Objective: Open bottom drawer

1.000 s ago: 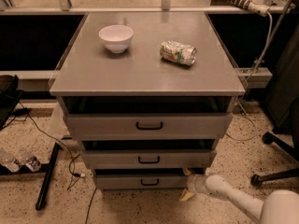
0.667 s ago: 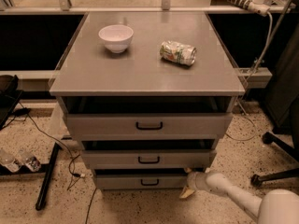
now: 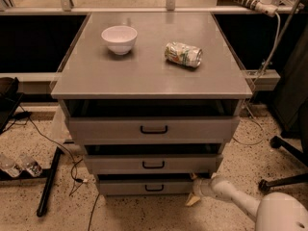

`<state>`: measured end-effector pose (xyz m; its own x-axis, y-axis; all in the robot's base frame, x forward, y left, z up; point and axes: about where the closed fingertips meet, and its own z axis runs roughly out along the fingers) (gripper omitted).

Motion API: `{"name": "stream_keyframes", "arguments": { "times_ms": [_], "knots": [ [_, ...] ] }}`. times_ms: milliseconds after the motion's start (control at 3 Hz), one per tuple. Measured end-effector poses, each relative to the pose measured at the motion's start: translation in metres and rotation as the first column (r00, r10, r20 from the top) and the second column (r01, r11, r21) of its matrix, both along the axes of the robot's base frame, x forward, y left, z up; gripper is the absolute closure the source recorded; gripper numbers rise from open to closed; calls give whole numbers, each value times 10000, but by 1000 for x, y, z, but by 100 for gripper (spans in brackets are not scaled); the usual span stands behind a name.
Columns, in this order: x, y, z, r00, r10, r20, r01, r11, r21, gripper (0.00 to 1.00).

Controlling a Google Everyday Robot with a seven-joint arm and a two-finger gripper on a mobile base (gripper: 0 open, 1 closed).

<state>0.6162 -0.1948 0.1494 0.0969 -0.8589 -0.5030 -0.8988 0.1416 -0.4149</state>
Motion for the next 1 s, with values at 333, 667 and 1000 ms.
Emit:
{"name": "stream_keyframes", "arguments": {
  "times_ms": [333,667,1000],
  "knots": [
    [0,0,2,10000,1,0,-1,10000,1,19],
    [0,0,3,10000,1,0,-1,10000,1,43],
    [0,0,11,10000,1,0,-1,10000,1,66]
  ]
}}
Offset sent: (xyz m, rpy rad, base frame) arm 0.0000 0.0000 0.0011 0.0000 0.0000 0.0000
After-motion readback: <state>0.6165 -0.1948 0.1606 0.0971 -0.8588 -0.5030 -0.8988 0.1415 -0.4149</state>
